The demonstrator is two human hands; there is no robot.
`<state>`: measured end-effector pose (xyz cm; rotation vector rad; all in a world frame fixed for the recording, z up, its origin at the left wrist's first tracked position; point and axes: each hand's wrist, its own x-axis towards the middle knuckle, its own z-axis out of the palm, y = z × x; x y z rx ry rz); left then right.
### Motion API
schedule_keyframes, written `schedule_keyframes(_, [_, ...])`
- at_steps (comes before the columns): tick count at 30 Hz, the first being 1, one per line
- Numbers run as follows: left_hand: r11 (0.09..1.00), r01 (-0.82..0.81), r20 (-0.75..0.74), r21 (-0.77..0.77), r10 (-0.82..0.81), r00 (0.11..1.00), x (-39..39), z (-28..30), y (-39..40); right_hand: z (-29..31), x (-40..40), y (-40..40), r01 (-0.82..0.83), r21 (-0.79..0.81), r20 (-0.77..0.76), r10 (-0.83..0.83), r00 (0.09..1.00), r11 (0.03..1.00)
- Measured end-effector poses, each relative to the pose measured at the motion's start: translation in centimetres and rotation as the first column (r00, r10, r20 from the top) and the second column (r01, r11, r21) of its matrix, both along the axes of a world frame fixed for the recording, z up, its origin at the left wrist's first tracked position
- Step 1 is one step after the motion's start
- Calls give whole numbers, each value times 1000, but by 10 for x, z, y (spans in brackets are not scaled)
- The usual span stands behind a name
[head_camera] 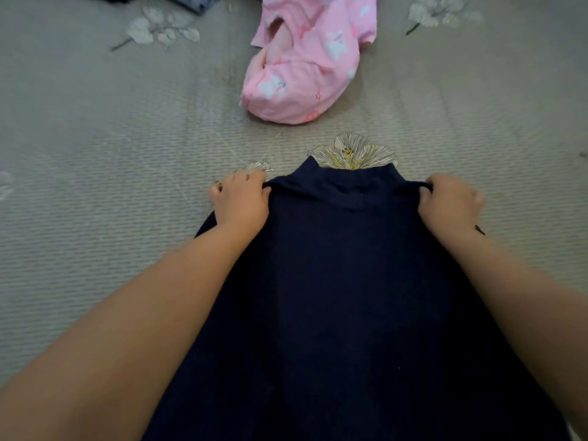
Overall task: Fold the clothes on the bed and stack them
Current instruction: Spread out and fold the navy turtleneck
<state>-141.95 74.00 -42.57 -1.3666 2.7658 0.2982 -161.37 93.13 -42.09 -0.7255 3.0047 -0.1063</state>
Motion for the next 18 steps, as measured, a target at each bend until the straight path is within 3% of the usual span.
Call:
schedule_keyframes(3, [998, -58, 75, 4, 58, 996, 14, -4, 3, -6, 20, 12, -55, 0, -93, 54, 994, 999])
schedule_keyframes(8, [997, -10, -83, 77, 16, 996, 92, 2, 33, -6, 111, 32, -283, -107, -76, 276, 958, 953])
schedule_keyframes(11, [965, -151, -102, 214, 176, 979, 160, 5, 60, -4, 208, 46, -435, -211, -60, 433, 900, 875])
schedule_keyframes(16, [845, -269, 11, 462, 298, 955, 248, 16, 89, -1, 325, 74, -472, -191, 147, 500, 853, 861])
schedule_keyframes(18, [718, -326, 83, 616, 352, 932, 276, 22, 95, -2, 344, 87, -456, -162, 194, 481, 855, 875])
